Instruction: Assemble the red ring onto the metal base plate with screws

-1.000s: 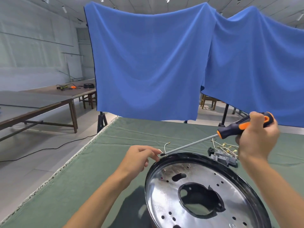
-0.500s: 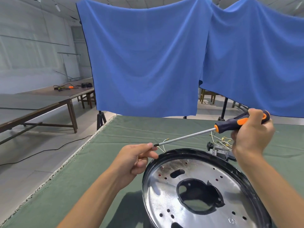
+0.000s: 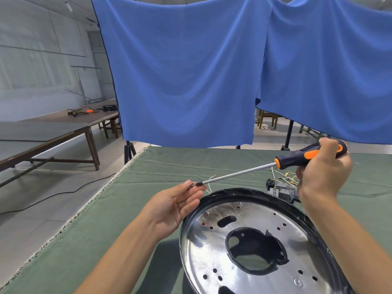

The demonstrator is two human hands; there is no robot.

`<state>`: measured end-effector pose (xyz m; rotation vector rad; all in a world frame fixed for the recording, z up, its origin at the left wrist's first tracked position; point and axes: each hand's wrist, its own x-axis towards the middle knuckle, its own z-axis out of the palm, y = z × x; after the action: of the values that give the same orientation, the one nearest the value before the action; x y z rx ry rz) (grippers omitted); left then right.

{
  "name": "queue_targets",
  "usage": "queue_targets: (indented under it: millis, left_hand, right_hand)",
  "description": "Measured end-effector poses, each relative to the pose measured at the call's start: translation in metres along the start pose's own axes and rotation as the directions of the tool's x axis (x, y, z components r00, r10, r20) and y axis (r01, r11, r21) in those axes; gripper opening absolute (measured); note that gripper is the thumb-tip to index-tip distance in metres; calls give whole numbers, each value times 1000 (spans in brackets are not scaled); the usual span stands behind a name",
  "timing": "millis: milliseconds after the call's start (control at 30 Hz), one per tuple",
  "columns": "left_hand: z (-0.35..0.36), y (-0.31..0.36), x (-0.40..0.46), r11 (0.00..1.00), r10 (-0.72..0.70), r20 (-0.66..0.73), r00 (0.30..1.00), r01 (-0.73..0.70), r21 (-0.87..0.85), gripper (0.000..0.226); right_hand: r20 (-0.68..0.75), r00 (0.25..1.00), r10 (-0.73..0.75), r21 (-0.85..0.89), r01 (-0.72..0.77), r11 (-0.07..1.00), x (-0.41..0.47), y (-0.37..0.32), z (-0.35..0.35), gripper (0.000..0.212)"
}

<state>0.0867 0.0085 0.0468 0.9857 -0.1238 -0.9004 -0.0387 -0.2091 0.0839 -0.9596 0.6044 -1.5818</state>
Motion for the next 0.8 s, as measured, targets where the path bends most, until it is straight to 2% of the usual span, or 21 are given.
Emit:
queue_targets:
  millis: [167,367,800]
  left_hand:
    - [8,0,2,1000,4,-6,1000,-4,-11,20]
    - [10,0,1,1000,12,-24,1000,-12,-24,12]
    - [16,1,-1,995,46,-64,997,-51,-80,14]
  right_hand:
    - [-12,1000,-14,14,14,1000,1,2,-1,16]
    - [-8,1000,-27,2,27,1000,0,4,-2,15]
    - [-17,999,-31,-30,30,999,-4,1,-3,15]
